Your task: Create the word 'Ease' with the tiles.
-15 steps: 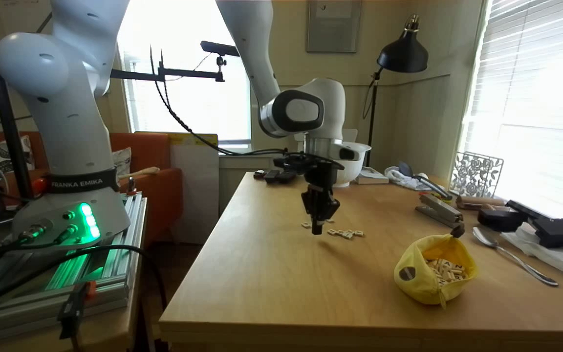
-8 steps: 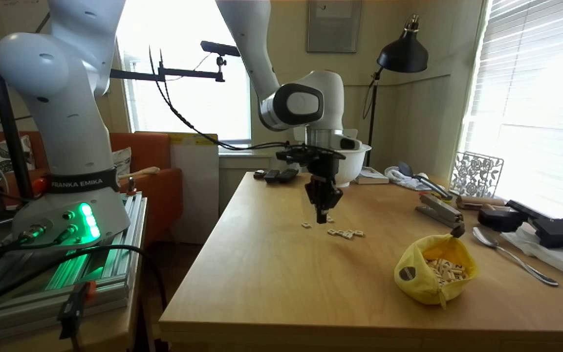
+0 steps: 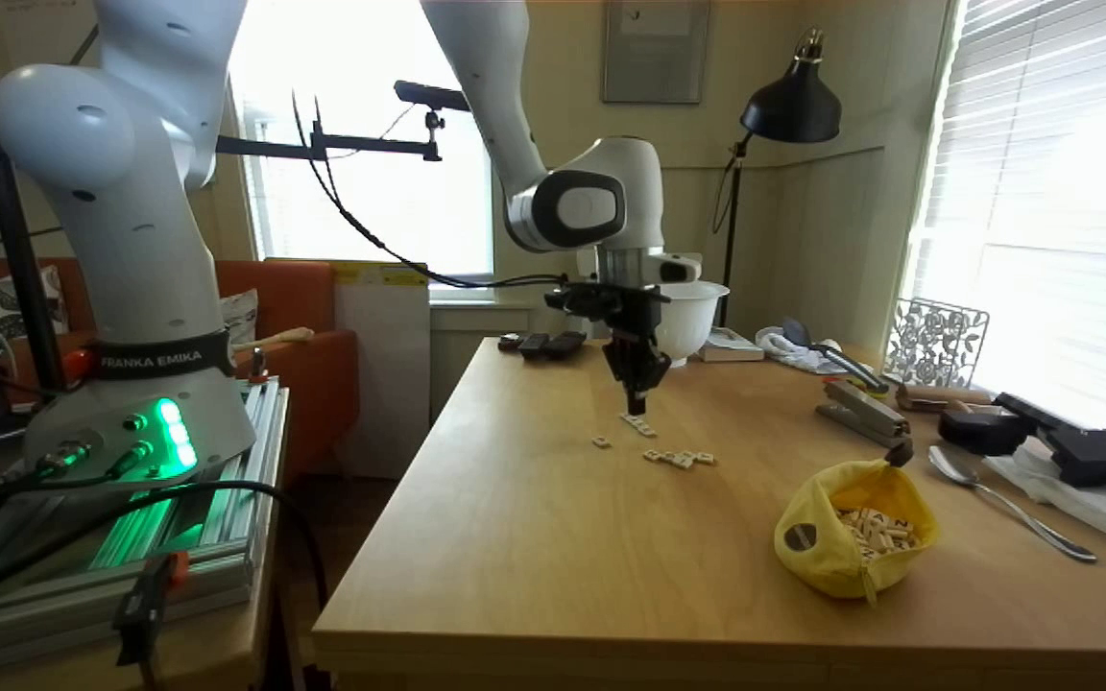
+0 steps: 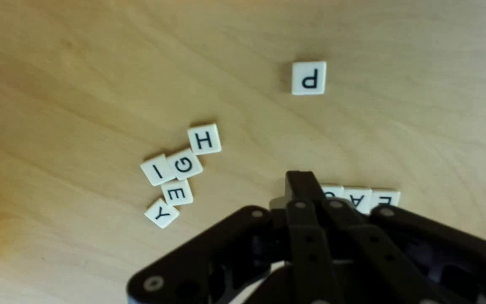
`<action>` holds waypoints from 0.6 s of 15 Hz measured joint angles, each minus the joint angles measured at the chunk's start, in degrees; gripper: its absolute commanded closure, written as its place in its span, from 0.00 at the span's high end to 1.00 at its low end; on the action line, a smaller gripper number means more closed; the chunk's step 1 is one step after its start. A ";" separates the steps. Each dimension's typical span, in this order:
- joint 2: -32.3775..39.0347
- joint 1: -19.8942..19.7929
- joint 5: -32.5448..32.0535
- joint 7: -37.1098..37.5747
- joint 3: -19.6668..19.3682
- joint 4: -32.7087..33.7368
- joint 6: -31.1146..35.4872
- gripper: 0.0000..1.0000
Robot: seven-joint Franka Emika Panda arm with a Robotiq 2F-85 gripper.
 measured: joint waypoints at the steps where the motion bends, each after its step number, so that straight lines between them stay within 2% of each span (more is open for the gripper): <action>1: 0.16 -0.01 0.84 0.00 0.65 0.00 0.67 0.00; 4: 0.70 0.10 1.72 0.00 1.87 -0.01 1.28 0.00; 9: 1.41 1.11 1.21 0.00 0.74 -0.21 0.22 0.00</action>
